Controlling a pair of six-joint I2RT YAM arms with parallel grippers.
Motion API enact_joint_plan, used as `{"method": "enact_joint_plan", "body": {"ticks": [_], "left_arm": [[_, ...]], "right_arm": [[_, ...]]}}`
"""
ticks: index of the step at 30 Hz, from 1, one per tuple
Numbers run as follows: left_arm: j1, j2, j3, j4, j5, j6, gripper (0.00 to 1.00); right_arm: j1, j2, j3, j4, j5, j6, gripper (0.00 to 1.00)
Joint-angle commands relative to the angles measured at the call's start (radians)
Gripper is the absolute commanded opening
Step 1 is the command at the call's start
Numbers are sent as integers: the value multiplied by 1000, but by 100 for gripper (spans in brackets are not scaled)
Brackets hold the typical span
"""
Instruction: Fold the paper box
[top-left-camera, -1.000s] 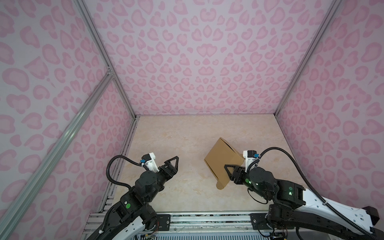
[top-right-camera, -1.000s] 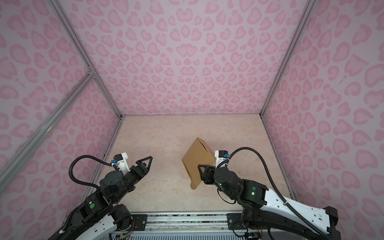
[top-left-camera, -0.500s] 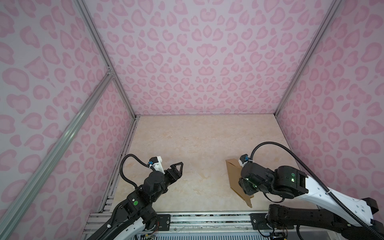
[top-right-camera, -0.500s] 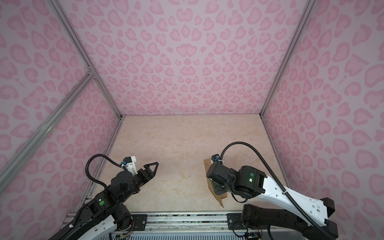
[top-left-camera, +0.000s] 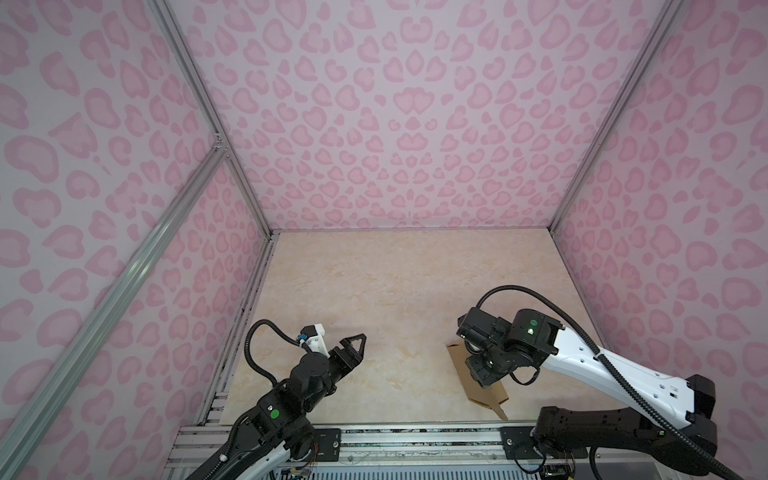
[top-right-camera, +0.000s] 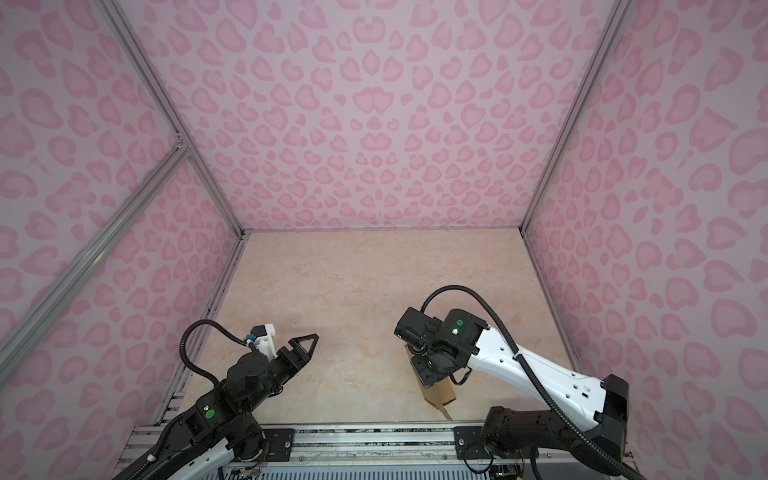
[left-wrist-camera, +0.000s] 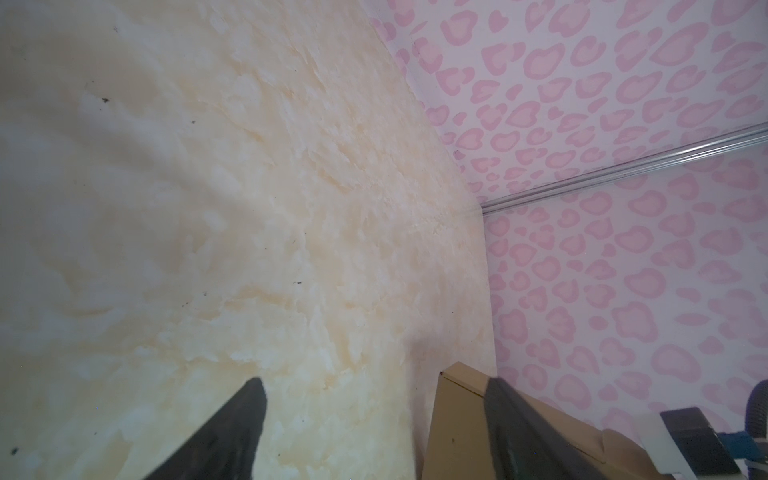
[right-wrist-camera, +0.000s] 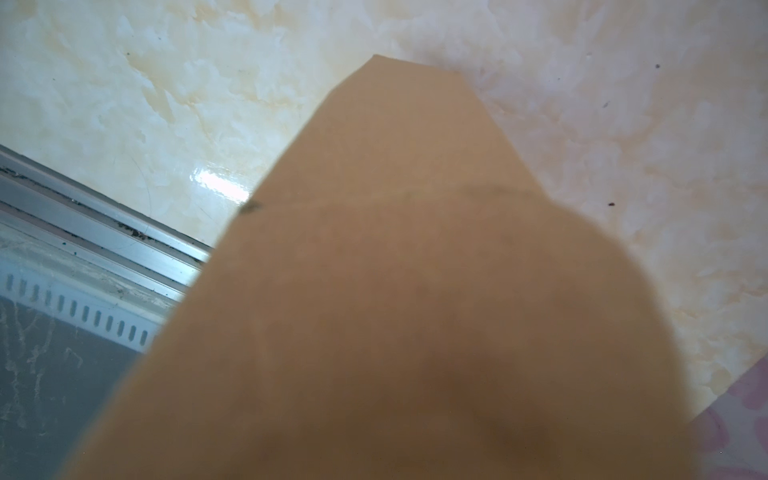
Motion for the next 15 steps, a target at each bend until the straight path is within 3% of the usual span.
{"method": "enact_joint_plan", "body": {"ticks": [1, 15], "left_arm": [[1, -5, -21, 49, 13, -32, 85], [2, 12, -51, 62, 20, -51, 85]], "right_arm": [[-17, 52, 28, -29, -61, -81, 57], [-43, 157, 52, -20, -112, -142, 60]]}}
